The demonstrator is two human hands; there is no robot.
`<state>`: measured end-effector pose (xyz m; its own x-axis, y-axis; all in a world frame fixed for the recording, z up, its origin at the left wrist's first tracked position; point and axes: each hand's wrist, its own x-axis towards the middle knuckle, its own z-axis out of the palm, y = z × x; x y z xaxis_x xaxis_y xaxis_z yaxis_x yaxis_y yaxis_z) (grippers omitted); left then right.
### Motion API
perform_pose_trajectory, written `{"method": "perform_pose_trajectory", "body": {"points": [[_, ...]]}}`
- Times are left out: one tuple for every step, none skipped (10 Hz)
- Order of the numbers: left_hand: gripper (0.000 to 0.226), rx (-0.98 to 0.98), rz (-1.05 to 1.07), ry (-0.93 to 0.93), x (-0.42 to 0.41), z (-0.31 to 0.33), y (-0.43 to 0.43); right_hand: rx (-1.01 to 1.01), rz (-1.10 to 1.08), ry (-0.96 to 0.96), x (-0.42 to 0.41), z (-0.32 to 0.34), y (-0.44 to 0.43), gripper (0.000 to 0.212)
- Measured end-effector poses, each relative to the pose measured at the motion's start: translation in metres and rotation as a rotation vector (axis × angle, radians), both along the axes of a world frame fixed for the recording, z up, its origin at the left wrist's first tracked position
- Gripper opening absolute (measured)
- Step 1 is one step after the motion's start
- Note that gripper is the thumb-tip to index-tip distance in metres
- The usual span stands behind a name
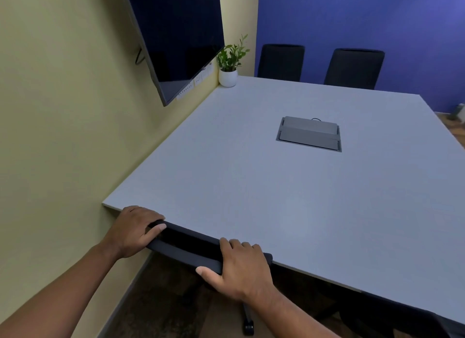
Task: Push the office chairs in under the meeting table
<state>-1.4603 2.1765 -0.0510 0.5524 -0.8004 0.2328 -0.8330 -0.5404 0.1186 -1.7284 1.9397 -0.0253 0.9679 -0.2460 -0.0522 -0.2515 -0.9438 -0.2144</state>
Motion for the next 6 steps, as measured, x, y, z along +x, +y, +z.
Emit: {"method": "perform_pose_trajectory", "body": {"points": [[0.052, 0.031, 0.005, 0.011, -0.002, 0.003, -0.002, 0.009, 0.000, -0.005, -0.002, -0.001, -0.001, 0.098], [0.064, 0.117, 0.016, 0.061, -0.002, 0.010, -0.002, 0.013, 0.002, 0.002, -0.003, 0.004, 0.002, 0.098], [0.074, 0.220, 0.028, 0.125, -0.001, 0.016, -0.006, 0.036, -0.011, 0.027, -0.003, 0.007, 0.002, 0.097], [0.097, 0.285, 0.039, 0.203, -0.003, 0.032, -0.026, 0.129, -0.058, 0.044, -0.001, 0.015, -0.002, 0.096], [0.098, 0.262, 0.035, 0.270, -0.015, 0.039, -0.056, 0.223, -0.106, 0.039, 0.002, 0.023, -0.018, 0.096], [0.123, 0.312, 0.066, 0.289, -0.022, 0.027, -0.095, 0.164, -0.163, 0.000, 0.002, 0.028, -0.046, 0.091]]}}
